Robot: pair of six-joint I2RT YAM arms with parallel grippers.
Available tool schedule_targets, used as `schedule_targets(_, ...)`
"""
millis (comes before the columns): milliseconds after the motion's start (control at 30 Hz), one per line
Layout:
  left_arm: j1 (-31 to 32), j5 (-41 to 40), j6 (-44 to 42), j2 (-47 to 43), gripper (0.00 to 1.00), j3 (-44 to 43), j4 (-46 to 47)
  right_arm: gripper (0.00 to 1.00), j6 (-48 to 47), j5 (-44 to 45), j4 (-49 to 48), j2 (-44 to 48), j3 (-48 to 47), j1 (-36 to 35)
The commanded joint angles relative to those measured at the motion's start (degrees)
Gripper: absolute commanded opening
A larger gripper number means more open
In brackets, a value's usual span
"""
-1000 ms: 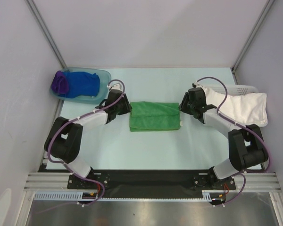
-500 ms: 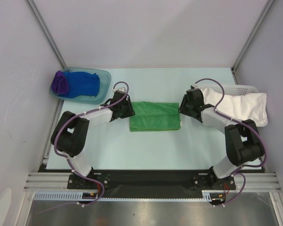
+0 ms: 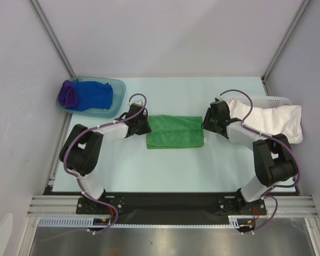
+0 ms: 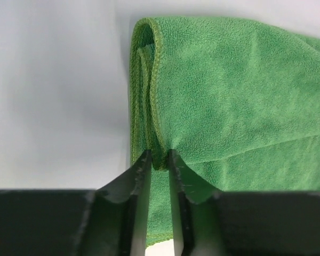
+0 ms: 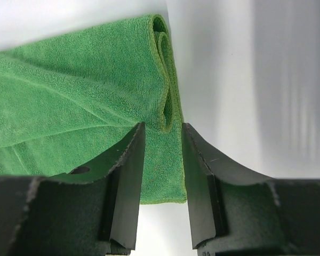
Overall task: Fold and stack the towels
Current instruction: Fold the towel
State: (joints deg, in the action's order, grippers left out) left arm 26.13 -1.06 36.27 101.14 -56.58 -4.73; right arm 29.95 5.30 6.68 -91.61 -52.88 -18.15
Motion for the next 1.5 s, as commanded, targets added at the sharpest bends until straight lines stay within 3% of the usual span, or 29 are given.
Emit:
schedule_targets(0, 0.3, 0.6, 0.6, -0.5, 0.21, -1.4, 1.7, 0.38, -0.3, -0.2, -1.4, -0.7, -1.8, 0.0)
schedule_targets(233, 0.4, -0.2, -0.4, -3.5, 0.0, -2.2, -1.1, 0.38, -0.2, -0.5, -1.7, -1.3, -1.6, 0.0)
schedule_targets(733, 0.2, -2.6, -1.6, -8.5, 0.0, 3.0, -2.9, 0.42, 0.8, -2.8, -2.1, -0.8, -1.0, 0.0)
schedule_targets(1467, -1.1, -2.2, -1.5, -7.1, 0.0, 0.2, -4.8, 0.44, 5.4, -7.7, -4.2, -5.9, -0.2, -0.3)
